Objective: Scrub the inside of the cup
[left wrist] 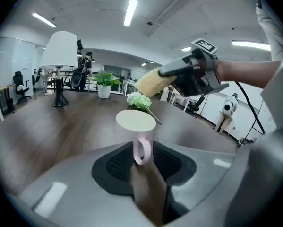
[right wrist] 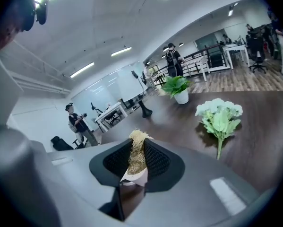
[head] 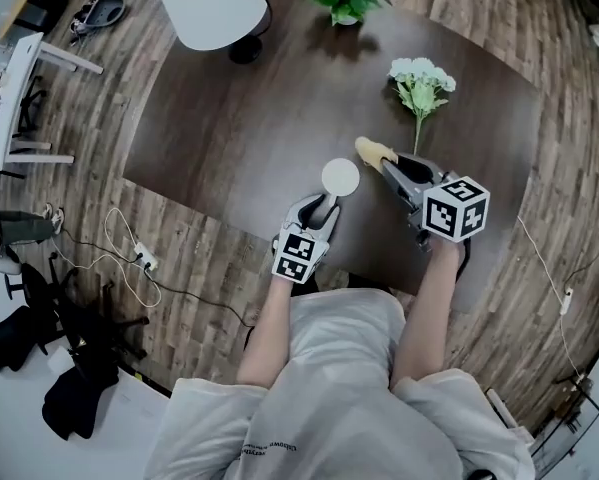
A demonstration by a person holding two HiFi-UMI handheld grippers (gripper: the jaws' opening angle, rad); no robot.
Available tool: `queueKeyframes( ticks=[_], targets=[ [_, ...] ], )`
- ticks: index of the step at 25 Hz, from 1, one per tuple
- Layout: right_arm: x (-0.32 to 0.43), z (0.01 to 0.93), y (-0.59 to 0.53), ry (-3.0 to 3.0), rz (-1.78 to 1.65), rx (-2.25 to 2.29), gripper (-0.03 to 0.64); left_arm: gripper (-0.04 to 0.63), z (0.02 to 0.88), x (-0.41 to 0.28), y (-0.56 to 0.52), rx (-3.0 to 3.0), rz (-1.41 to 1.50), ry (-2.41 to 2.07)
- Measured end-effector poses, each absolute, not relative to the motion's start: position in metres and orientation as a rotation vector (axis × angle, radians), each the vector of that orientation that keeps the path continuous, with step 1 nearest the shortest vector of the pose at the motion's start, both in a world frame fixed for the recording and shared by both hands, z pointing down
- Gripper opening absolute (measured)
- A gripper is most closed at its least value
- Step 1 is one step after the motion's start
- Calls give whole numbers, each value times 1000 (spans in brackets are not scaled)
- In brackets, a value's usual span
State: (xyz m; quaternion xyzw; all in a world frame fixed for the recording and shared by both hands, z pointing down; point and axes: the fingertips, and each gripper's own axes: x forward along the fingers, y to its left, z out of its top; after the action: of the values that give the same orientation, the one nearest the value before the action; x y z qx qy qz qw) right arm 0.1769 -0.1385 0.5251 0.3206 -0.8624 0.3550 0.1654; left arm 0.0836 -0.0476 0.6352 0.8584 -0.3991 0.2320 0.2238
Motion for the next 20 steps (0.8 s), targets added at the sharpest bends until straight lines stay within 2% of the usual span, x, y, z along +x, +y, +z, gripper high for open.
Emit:
queueKeyframes(
  ticks=[4, 6, 7, 14, 20],
  targets=[
    [147, 526, -120, -2374, 936, 792, 94, 124, 643, 87, -48, 2404, 674, -1063],
    [137, 528, -110, -2340, 907, 726, 94, 60, 642, 90, -50, 2422, 654, -1059],
    [132, 530, -106, -2322, 894, 698, 94, 55, 642, 91, -51, 2425, 644, -1058],
    [98, 572, -92, -2071, 686, 615, 94, 52, 643, 85, -61, 2432, 609, -1041],
    [86, 598, -95, -1946, 643, 546, 94, 52, 647, 91, -64, 2428, 594, -1012]
  ],
)
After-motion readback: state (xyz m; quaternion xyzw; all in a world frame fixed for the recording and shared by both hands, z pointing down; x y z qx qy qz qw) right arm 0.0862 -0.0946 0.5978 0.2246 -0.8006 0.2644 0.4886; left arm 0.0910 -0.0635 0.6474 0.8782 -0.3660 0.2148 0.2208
